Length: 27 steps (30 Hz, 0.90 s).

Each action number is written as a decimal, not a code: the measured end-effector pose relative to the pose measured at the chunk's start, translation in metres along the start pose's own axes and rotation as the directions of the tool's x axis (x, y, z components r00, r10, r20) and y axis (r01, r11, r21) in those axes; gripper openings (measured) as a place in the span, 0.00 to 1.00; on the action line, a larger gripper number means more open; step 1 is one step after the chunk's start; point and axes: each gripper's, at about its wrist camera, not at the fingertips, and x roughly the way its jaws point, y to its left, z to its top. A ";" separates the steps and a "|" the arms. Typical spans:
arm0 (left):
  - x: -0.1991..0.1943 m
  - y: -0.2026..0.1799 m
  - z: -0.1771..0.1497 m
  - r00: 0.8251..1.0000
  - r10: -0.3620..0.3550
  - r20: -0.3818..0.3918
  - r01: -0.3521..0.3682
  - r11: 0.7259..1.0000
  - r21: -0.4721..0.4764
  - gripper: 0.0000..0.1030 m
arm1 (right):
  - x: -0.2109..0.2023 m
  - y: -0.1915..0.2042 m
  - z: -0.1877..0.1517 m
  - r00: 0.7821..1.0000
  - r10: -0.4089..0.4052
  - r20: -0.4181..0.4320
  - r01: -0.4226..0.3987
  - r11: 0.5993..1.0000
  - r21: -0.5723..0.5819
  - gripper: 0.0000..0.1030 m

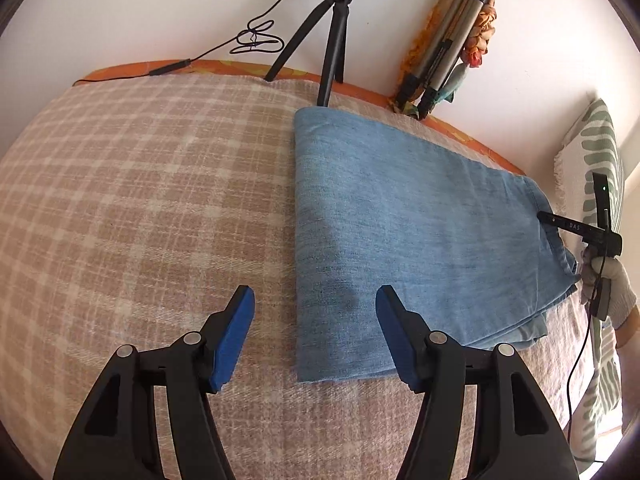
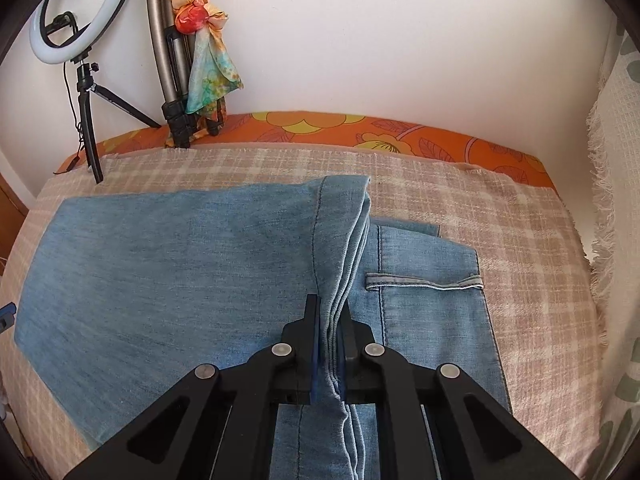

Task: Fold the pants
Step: 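Lay the folded edge onto the jeans and open the right tool, then grasp the folded jeans' end with the left tool and lift it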

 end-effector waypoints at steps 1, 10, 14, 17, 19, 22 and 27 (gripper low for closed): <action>0.002 -0.002 -0.001 1.000 0.006 0.002 -0.006 1.000 0.005 0.61 | -0.002 0.000 0.000 1.000 -0.004 0.002 0.004 1.000 0.008 0.13; 0.016 0.004 -0.005 0.999 -0.053 0.006 0.053 0.990 -0.129 0.27 | -0.059 0.023 0.002 0.991 0.014 0.133 -0.017 1.000 0.023 0.46; 0.008 0.000 -0.002 0.997 -0.056 0.057 0.064 0.989 -0.136 0.12 | -0.068 0.052 0.003 0.985 0.099 0.138 -0.099 0.995 -0.005 0.48; -0.004 -0.007 0.002 0.993 -0.053 0.104 0.065 0.991 -0.117 0.10 | -0.069 0.071 0.003 0.974 0.184 0.129 -0.186 0.983 0.001 0.50; -0.012 -0.014 0.005 0.989 -0.056 0.139 0.070 0.993 -0.098 0.10 | -0.068 0.085 0.003 0.966 0.231 0.117 -0.233 0.972 0.001 0.50; -0.021 -0.028 0.007 0.982 -0.055 0.182 0.066 0.997 -0.050 0.09 | -0.065 0.113 0.008 0.950 0.296 0.095 -0.296 0.955 -0.016 0.51; -0.026 -0.044 0.006 0.970 -0.081 0.230 0.083 0.997 0.004 0.09 | -0.059 0.172 0.031 0.909 0.415 0.052 -0.411 0.909 -0.072 0.57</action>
